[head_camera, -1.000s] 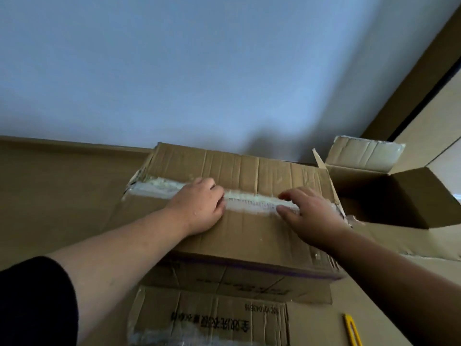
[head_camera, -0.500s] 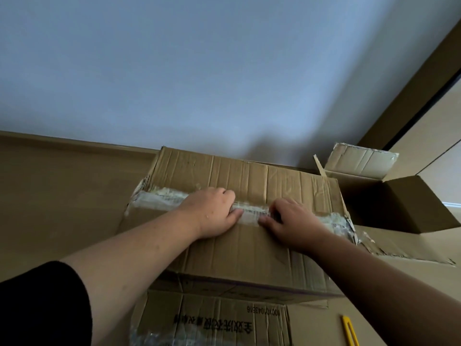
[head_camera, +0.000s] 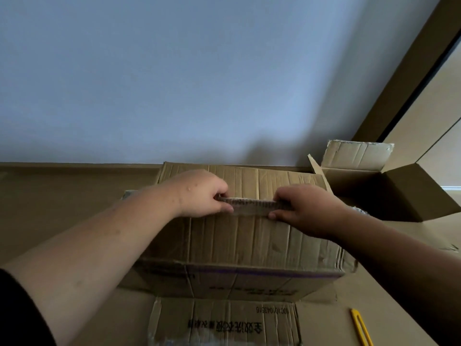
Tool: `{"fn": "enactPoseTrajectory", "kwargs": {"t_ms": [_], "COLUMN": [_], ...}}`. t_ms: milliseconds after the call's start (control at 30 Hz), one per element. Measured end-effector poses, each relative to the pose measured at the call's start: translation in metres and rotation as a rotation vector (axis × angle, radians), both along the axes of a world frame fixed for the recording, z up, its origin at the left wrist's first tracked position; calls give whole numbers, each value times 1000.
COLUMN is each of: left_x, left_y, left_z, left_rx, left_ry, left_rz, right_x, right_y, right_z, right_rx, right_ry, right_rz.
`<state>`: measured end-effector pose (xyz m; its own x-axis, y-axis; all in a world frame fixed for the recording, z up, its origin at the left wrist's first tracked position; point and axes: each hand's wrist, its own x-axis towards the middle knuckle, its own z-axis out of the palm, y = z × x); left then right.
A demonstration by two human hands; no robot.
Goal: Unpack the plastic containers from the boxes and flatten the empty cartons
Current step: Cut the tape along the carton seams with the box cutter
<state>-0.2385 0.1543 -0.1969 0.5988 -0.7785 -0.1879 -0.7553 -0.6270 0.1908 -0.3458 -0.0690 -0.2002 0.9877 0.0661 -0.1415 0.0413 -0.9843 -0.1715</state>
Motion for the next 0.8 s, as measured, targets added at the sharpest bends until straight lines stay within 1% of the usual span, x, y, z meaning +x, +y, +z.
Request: {"fn": "enactPoseTrajectory", "kwargs": {"t_ms": [167,200,267,300,333,433,467,567,600,667,733,767,800], "left_x": [-3,-4,-1,2,7,23,26,27,27,26,29,32,36], "left_y": [12,14,21,22,23,24,26,34,38,45,50,53,54], "left_z": [29,33,36,35,33,16,8,-25,-36,-56,-72,-80,-87], "left_rx": [148,140,58,33,48,242,287,378,384,359,336,333,335], "left_ry": [217,281,455,488,438,80,27,-22,-65,-192,-314,-361,-394], "left_rz": [17,26,104,141,144,75,67,55,57,92,155,197,240], "right_x": [-19,-25,-37,-43,-50,-72,-80,-105,-115,-129,-134,-134,-132], "right_y": [8,11,17,20,23,36,40,47,49,44,41,39,34], "right_z": [20,24,28,28,28,22,19,-5,-17,-53,-70,-76,-84], "right_rx": [-42,-45,-53,-52,-45,-17,-12,17,-2,-125,-224,-176,-111], "right_ry": [9,29,53,55,57,73,87,167,203,206,227,285,253], "right_rz": [127,160,208,223,235,276,290,268,268,248,256,293,334]}}
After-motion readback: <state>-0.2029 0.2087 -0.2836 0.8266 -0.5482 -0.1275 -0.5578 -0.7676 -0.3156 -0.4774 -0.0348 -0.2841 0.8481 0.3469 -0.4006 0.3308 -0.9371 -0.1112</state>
